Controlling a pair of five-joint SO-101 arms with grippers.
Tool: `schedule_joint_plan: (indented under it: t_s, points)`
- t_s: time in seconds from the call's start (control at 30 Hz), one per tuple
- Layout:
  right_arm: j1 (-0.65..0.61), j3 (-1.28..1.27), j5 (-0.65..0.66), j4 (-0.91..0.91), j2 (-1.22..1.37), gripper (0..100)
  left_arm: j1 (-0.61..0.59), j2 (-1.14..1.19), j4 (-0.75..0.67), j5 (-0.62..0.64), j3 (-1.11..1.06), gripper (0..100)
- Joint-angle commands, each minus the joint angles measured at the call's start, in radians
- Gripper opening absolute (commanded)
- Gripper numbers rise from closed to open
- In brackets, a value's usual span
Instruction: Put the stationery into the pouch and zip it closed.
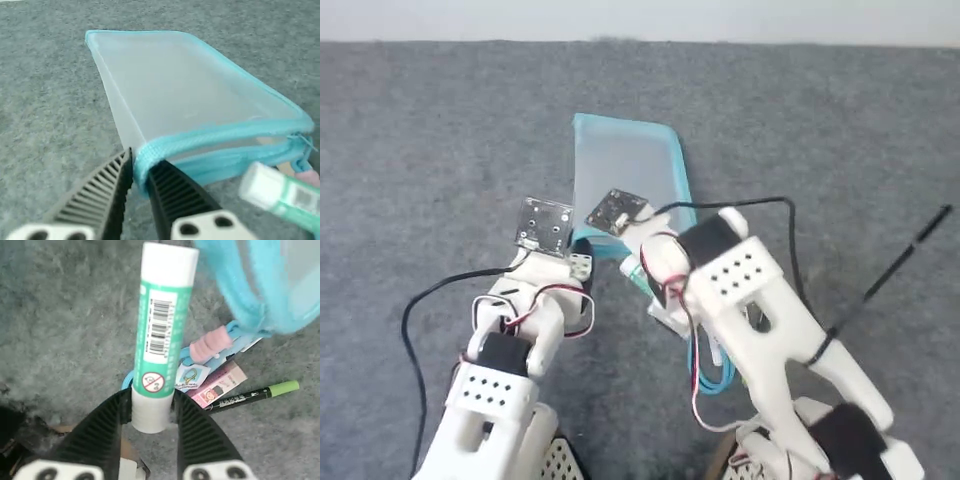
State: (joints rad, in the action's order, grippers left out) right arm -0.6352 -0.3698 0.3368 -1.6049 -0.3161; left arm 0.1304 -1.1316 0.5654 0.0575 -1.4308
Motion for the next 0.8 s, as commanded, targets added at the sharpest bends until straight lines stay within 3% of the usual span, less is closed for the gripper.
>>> schedule_joint_plan:
  t_s: [0.0,0.77]
  points:
    - [0.062,0.118,-0.041,0.019,0.025,0.7,0.061,0.002,-0.008,-0.012,0.018,1]
    - [0.108,0.577,-0.175,0.008,0.334,1.9,0.126,0.002,-0.002,-0.060,0.016,1]
